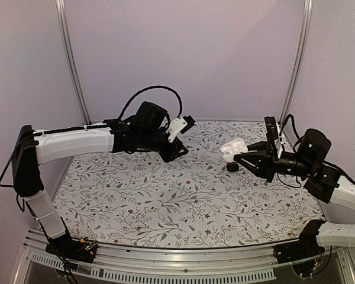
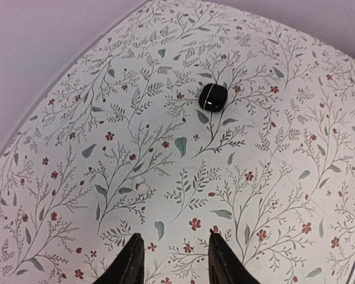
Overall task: Insert the wireless bluetooth earbuds into the charging case
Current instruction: Pick up the right earbud from the center of the board.
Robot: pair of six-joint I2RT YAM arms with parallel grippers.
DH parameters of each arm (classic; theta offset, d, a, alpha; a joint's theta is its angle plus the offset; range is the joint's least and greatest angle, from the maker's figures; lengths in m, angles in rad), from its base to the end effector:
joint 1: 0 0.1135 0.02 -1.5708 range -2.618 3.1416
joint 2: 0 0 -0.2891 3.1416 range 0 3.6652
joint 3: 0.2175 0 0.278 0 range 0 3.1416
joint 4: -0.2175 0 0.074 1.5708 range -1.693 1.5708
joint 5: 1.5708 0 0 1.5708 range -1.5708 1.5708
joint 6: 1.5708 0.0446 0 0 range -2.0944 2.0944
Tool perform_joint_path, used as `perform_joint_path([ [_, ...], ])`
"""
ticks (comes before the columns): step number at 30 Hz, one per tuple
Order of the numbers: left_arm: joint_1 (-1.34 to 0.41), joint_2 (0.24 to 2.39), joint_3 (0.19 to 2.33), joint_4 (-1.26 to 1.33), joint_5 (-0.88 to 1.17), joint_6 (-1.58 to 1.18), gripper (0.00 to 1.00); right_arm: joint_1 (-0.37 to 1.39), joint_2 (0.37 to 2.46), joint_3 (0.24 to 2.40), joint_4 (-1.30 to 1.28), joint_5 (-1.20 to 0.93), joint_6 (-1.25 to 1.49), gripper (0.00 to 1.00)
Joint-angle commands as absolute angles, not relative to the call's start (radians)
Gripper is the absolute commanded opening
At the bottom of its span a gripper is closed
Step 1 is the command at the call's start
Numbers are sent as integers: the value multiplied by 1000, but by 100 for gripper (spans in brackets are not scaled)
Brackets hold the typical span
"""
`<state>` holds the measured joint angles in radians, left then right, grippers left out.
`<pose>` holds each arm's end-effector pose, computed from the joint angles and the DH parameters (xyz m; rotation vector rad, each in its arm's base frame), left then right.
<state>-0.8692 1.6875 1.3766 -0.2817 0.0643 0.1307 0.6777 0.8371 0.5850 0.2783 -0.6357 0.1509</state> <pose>0.2745 -0.3293 0.3085 1.0895 1.9159 -0.4894 0.1502 0.1549 0.3215 -0.9260 1.3856 1.1280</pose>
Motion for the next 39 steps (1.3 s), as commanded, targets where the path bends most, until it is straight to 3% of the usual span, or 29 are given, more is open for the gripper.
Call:
perform_joint_path([
  [1, -816, 1820, 1444, -345, 126, 104, 37, 667, 836, 566, 293, -576, 182, 0],
  [16, -672, 2224, 1709, -346, 226, 26, 30, 661, 812, 547, 285, -557, 185, 0],
  [39, -688, 2431, 1901, -458, 243, 59, 29, 660, 824, 566, 256, -578, 160, 0],
])
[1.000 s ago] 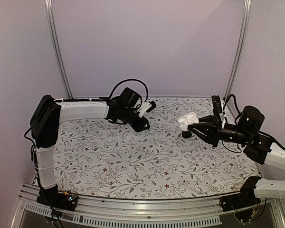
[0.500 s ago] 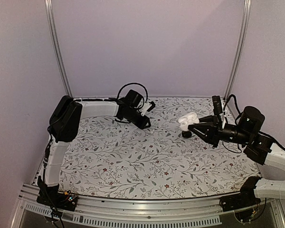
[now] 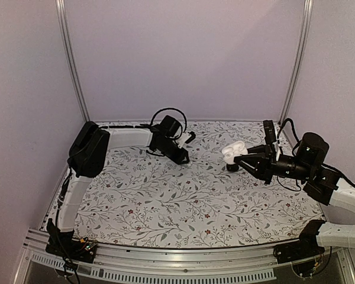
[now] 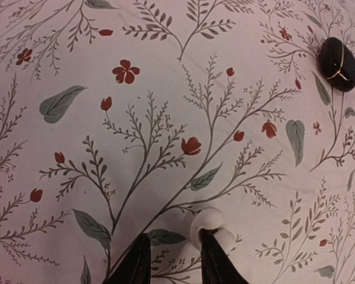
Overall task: Insert the wireless bluetooth earbuds into the charging case
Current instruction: Pick up the right earbud from the center of the board.
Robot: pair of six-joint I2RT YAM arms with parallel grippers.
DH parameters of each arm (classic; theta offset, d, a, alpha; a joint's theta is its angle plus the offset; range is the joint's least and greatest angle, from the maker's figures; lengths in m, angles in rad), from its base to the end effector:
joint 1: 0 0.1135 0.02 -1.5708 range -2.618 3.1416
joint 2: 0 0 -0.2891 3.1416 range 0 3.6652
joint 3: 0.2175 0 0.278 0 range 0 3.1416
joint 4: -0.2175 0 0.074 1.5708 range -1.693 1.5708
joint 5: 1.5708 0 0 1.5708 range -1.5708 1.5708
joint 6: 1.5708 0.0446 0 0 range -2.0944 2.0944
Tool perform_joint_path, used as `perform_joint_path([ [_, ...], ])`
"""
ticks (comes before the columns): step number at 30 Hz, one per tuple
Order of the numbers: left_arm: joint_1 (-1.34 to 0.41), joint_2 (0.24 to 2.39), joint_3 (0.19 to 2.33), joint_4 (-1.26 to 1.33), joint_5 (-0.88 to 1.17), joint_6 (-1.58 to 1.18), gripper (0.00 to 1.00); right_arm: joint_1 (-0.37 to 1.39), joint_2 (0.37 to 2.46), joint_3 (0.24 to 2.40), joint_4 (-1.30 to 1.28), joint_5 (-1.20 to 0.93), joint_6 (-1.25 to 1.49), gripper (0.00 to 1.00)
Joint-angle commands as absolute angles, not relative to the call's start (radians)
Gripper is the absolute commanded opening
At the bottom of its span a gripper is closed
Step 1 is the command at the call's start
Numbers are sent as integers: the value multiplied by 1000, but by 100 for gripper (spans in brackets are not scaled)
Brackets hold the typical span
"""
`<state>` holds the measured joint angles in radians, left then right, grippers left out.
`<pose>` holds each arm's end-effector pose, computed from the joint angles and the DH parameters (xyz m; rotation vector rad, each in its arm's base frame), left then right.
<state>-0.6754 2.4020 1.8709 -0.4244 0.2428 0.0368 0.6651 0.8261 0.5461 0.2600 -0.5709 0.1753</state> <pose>0.4348 -0.3621 0.1268 0.9920 2.3804 -0.5555 0.1527 0.1504 0.3065 -0.8527 1.4722 1.0919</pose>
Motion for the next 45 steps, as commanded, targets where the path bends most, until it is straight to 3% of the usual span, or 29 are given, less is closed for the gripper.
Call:
perform_joint_path([
  [1, -689, 2433, 1903, -461, 241, 62, 29, 660, 824, 567, 255, -578, 158, 0],
  [16, -722, 2449, 1947, -501, 228, 97, 29, 660, 831, 574, 247, -579, 150, 0],
  [45, -742, 2473, 1980, -556, 357, 144, 17, 660, 828, 577, 224, -565, 131, 0],
])
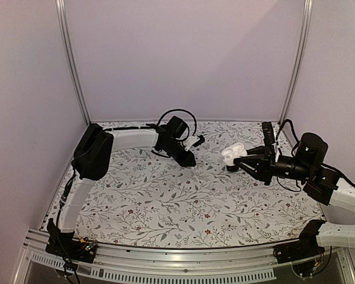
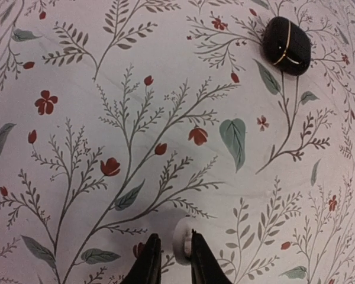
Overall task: Insert the wireless bluetooth earbuds into the charging case
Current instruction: Pick up the right earbud from the center of the board.
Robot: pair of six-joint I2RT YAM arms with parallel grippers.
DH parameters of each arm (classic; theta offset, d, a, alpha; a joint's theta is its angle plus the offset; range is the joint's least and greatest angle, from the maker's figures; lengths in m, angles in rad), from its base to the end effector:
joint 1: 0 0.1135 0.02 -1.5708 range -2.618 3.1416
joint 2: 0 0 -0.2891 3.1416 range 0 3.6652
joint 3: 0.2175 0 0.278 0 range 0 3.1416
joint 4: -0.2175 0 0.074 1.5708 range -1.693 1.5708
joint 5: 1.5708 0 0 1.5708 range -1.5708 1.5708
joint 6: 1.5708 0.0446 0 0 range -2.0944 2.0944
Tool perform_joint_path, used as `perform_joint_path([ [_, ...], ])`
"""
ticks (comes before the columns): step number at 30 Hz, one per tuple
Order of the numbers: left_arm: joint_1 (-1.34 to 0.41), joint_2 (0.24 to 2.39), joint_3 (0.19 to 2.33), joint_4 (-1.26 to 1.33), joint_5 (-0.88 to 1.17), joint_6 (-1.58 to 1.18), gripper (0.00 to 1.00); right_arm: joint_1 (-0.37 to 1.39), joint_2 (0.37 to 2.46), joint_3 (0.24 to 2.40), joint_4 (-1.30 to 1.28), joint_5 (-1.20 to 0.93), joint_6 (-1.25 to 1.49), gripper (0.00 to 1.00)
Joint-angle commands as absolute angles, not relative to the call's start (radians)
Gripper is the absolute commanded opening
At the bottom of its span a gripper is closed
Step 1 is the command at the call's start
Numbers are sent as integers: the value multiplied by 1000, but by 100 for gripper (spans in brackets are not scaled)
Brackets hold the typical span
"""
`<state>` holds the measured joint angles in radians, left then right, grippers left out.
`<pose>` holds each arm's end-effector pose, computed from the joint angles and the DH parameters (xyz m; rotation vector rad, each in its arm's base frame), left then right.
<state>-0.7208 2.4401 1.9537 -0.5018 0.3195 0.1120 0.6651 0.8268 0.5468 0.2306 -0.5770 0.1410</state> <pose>0.4211 -0.3886 0.1291 1.1705 2.3349 -0.6355 0.1525 0.1505 0.3033 -0.8828 1.4817 1.0727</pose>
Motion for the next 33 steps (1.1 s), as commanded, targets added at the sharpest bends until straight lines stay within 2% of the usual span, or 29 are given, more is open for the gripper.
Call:
perform_joint_path([
  [1, -744, 2474, 1980, -560, 358, 148, 16, 660, 827, 577, 223, -565, 130, 0],
  [13, -744, 2451, 1983, -560, 276, 138, 0, 660, 821, 575, 218, -555, 130, 0],
  [17, -744, 2375, 1926, -513, 258, 139, 0, 660, 826, 574, 216, -566, 128, 0],
  [21, -736, 2224, 1792, -427, 237, 169, 0, 660, 821, 579, 216, -614, 117, 0],
  [27, -728, 1918, 1578, -335, 354, 183, 0, 660, 828, 607, 200, -713, 91, 0],
  [33, -841, 1532, 1258, -137, 410, 226, 0, 660, 855, 640, 183, -843, 71, 0],
])
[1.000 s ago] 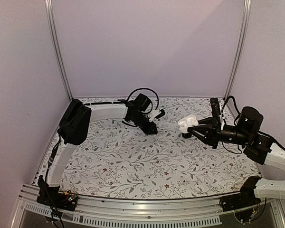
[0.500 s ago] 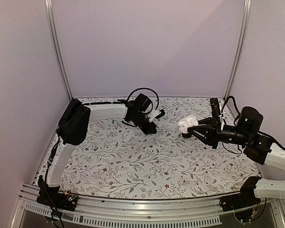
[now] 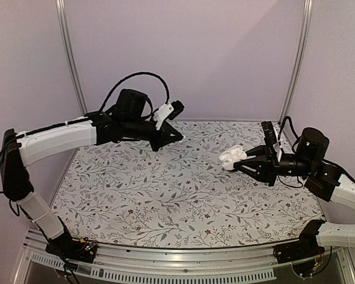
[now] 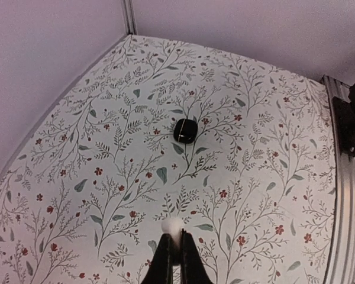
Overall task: Insert the wireless bluetooth earbuds into the charging case
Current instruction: Pick up the right earbud from the center of the board, then insert the right earbud into the right side groove of the charging case.
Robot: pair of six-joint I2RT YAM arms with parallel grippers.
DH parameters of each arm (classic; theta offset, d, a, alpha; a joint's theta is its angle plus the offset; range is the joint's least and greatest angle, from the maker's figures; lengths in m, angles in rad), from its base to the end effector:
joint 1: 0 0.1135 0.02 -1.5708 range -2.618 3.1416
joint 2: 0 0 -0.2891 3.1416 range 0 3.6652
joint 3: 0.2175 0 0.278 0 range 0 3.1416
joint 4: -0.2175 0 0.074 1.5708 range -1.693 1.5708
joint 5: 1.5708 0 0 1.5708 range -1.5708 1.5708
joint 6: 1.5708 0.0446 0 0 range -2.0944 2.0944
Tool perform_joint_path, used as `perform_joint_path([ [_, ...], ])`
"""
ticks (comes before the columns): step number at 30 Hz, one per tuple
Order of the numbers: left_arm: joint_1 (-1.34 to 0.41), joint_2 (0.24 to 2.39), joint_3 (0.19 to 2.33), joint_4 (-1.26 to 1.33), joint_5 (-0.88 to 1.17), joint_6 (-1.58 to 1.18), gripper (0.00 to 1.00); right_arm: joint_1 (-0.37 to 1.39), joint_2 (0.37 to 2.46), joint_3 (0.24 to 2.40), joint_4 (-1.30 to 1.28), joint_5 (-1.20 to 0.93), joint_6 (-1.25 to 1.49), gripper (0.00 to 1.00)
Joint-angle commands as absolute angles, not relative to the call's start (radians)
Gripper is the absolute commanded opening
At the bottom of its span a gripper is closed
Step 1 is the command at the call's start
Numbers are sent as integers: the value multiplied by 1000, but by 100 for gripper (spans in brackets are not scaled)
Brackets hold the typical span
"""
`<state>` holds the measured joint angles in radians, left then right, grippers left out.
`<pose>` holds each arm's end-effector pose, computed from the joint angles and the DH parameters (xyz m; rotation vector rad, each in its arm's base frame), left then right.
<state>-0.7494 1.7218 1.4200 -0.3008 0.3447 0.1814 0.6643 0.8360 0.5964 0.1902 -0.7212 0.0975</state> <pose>0.3090 -0.3081 0.3102 1.1717 1.8827 -0.6944 0.1483 0.1536 0.3166 -1.0214 1.4069 1.1518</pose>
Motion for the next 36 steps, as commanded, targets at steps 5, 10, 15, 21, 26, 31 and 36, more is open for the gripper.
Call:
perform_joint_path([
  [5, -963, 1362, 1197, -88, 431, 224, 0, 661, 881, 661, 176, -959, 39, 0],
  [10, -1065, 1330, 1242, -83, 428, 204, 0, 671, 889, 674, 169, -1000, 14, 0],
  [15, -1141, 1400, 1340, -130, 395, 192, 0, 681, 889, 687, 159, -1011, -23, 0],
  [21, -1220, 1493, 1433, -162, 339, 190, 0, 692, 915, 719, 120, -980, -45, 0],
  [26, -1239, 1535, 1458, -152, 316, 187, 0, 697, 919, 724, 117, -938, -50, 0],
  [31, -1241, 1583, 1491, -166, 295, 183, 0, 701, 927, 727, 119, -951, -51, 0],
  [36, -1241, 1604, 1502, -166, 276, 187, 0, 704, 919, 725, 118, -951, -55, 0],
])
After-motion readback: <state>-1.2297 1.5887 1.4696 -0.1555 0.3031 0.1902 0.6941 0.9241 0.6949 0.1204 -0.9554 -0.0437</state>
